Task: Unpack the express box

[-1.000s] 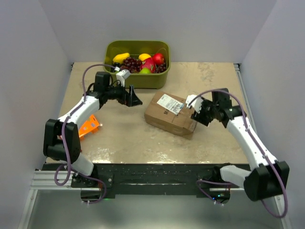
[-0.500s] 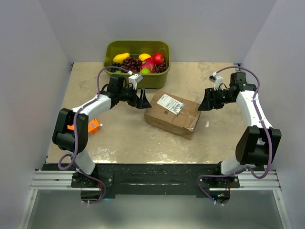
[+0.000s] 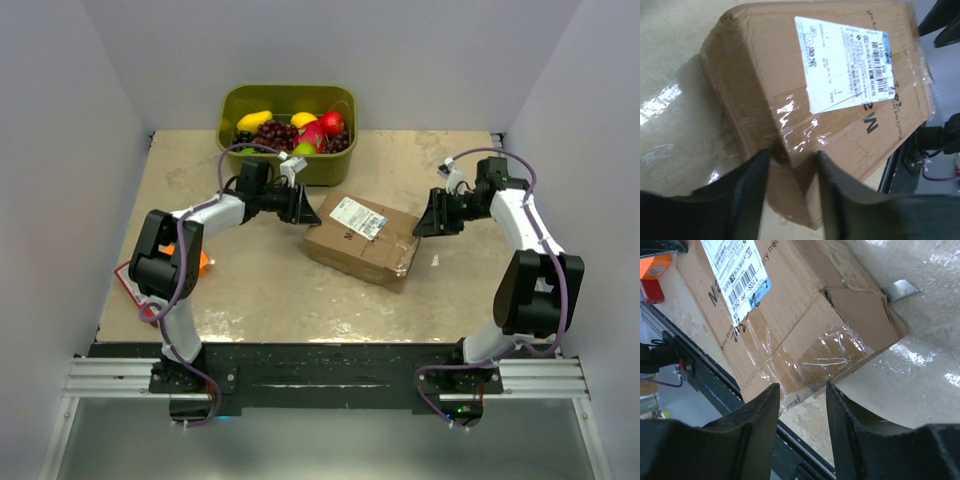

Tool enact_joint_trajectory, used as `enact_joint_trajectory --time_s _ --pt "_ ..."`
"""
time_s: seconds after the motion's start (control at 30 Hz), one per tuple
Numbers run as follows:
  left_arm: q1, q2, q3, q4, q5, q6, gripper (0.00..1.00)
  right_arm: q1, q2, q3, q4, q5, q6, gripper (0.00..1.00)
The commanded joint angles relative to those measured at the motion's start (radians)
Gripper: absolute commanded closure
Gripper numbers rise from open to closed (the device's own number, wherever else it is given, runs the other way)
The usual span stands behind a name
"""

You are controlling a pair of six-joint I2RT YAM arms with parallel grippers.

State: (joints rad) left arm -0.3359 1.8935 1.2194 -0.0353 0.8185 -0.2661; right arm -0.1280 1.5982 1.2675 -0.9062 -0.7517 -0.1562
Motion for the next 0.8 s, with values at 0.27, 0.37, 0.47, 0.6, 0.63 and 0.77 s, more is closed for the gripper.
enact_joint_trajectory --time_s 0.27,0.37,0.47,0.6,0.63,0.77 --pt "-0.005 -0.007 0.052 0.083 0.155 -0.005 1.00 0.178 0.046 -0.007 0.124 -0.034 0.030 0.95" --pt "0.005 -0.069 0.051 0.046 0.171 0.028 1.00 0.267 0.100 0.087 0.121 -0.047 0.006 1.00" --pt "0.034 -0.154 0.026 -0.004 0.182 0.056 1.00 0.330 0.172 0.200 0.105 -0.058 -0.020 1.00" --pt "0.096 -0.281 -0.055 -0.101 0.176 0.145 1.00 0.410 0.272 0.343 0.087 -0.060 -0.034 1.00" --pt "0.106 -0.327 -0.069 -0.122 0.168 0.166 1.00 0.415 0.290 0.364 0.075 -0.061 -0.032 1.00" --pt "0.144 -0.412 -0.133 -0.182 0.143 0.237 1.00 0.387 0.260 0.337 0.058 -0.026 -0.014 1.00"
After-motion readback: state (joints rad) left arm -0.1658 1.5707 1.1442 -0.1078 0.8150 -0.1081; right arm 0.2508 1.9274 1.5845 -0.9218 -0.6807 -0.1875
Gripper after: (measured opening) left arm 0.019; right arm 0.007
